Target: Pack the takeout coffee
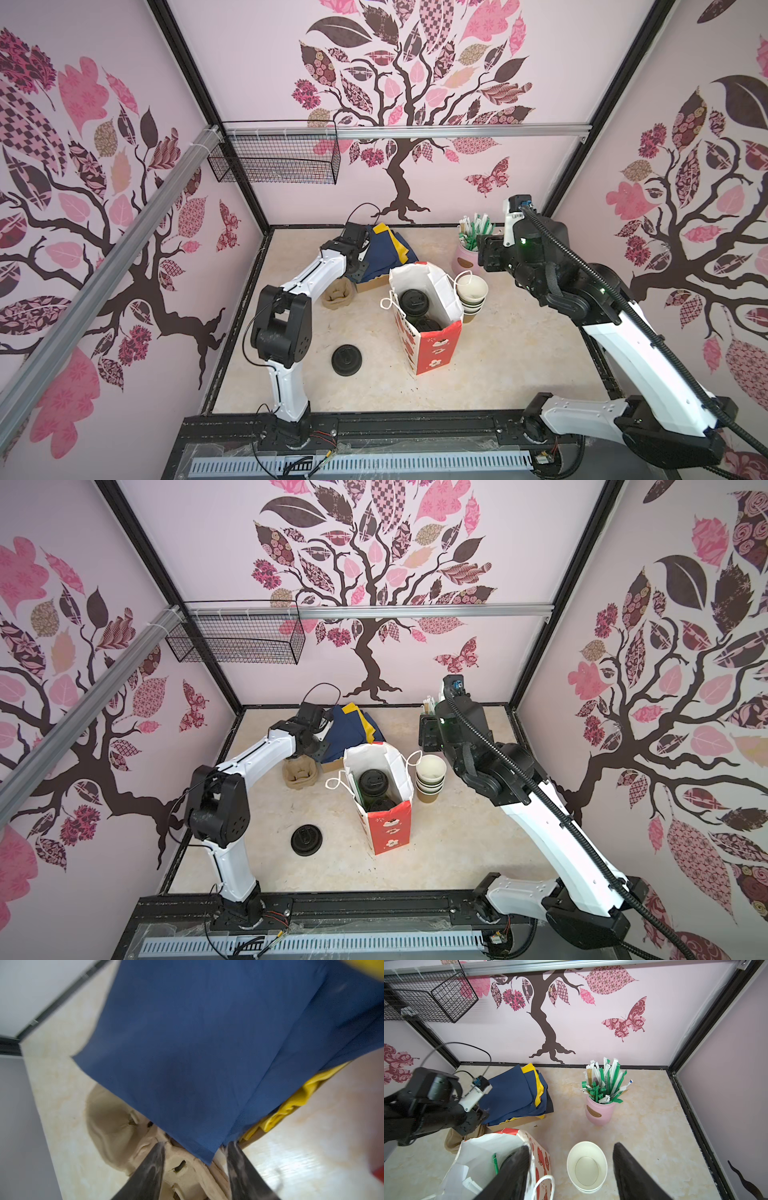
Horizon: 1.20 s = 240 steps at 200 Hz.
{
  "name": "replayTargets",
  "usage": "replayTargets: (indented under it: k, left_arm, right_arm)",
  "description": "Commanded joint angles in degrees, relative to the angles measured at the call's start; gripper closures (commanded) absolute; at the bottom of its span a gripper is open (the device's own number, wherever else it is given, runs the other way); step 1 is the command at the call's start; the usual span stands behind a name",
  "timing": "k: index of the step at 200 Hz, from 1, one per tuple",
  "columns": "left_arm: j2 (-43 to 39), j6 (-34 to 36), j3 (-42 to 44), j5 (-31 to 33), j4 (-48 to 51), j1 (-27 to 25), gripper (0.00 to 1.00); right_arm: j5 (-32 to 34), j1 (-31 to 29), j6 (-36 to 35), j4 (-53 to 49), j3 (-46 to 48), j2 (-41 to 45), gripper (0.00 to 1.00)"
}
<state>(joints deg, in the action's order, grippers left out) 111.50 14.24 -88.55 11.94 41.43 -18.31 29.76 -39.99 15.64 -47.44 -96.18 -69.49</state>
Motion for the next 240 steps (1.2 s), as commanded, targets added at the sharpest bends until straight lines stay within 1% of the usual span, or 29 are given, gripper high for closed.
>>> replayTargets:
  k: [1, 26, 65, 84, 136, 152, 169, 208, 216, 240]
  left_arm:
    - [3.06, 4.34, -5.15, -0.96, 6.09, -0.24, 0.48]
    - [6.51, 5.10, -7.57, -1.07, 8.50, -0.33, 0.44]
    - [6.62, 4.04, -7.38, 0.24, 3.60, -0.97, 0.42]
    - [7.18, 4.30, -7.69, 2.29, 1.70, -1.69, 0.43]
    - [8.79, 4.44, -9.17, 7.49, 0.76, -1.82, 0.54]
    - [9.19, 4.43, -9.51, 9.05, 0.67, -1.82, 0.60]
    - [9.65, 4.51, -9.90, 9.35, 1.09, -1.82, 0.65]
    - [11.43, 4.86, -10.85, 8.46, 3.64, -1.75, 0.67]
    - [11.32, 4.84, -10.87, 8.71, 3.57, -1.70, 0.71]
    - [9.80, 4.48, -11.52, 9.54, 2.85, -1.77, 0.89]
  right_arm:
    - [-0.23, 0.02, -0.62, -1.31, -2.16, -0.73, 0.34]
    - [0.12, 0.00, -0.60, -1.67, -2.53, -0.39, 0.34]
    - [0.04, 0.01, -0.63, -1.79, -2.48, -0.20, 0.34]
    - [-0.22, 0.04, -0.75, -1.71, -2.52, -0.20, 0.34]
    - [-0.23, 0.01, -0.53, -1.83, -1.83, 0.50, 0.34]
    - [-0.23, 0.03, -0.53, -1.69, -1.73, 0.61, 0.34]
    - [-0.23, 0.00, -0.52, -1.69, -1.78, 0.72, 0.34]
    - [0.04, 0.01, -0.26, -1.67, -1.77, 0.99, 0.34]
    - [0.12, 0.01, -0.17, -1.72, -1.91, 1.03, 0.34]
    - [0.47, 0.04, 0.06, -1.97, -1.99, 1.27, 0.34]
